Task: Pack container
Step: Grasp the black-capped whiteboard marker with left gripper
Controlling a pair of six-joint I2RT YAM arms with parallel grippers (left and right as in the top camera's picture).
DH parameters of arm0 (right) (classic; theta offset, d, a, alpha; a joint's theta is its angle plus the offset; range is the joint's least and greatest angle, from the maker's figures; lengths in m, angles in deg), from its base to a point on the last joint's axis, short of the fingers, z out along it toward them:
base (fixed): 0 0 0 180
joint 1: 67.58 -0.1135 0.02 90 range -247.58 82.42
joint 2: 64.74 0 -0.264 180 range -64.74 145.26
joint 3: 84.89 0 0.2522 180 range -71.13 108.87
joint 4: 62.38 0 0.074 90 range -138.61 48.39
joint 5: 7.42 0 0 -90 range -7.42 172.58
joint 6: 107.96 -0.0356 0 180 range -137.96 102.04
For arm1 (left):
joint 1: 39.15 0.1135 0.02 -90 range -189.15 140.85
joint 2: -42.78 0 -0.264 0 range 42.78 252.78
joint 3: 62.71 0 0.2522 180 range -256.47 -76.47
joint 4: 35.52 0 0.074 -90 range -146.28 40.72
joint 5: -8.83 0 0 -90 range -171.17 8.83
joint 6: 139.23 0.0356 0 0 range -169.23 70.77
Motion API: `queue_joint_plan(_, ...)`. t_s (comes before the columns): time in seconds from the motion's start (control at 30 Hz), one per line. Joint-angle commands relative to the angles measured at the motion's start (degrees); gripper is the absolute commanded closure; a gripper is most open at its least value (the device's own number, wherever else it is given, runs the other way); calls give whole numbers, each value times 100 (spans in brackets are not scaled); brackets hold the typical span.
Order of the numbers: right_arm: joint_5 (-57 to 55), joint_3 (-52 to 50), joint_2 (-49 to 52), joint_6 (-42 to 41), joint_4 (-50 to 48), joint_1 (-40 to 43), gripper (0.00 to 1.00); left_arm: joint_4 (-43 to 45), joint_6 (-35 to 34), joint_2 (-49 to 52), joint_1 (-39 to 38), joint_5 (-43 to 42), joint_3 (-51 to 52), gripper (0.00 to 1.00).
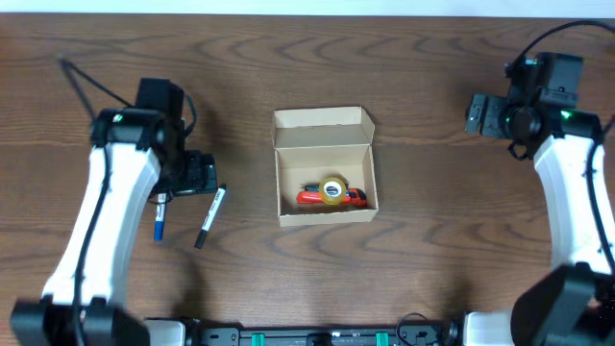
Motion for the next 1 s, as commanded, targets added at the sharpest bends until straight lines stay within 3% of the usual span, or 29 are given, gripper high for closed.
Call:
queue_joint_plan(0.0, -96, 52, 166, -140, -4, 31, 1, 138, 612, 308, 28, -85, -33, 5)
queue_joint_plan(0.13, -94, 52, 249, -138, -15, 31, 1, 614, 955, 588, 28, -177, 184, 5)
queue_joint_plan(0.27, -96, 52, 249, -81, 0, 31, 1, 1119, 1766, 660, -28, -581, 627, 5)
queue_joint_plan(0.97, -94, 52, 249, 13, 107, 31, 1, 2736, 1287, 632, -389, -568, 2411, 4)
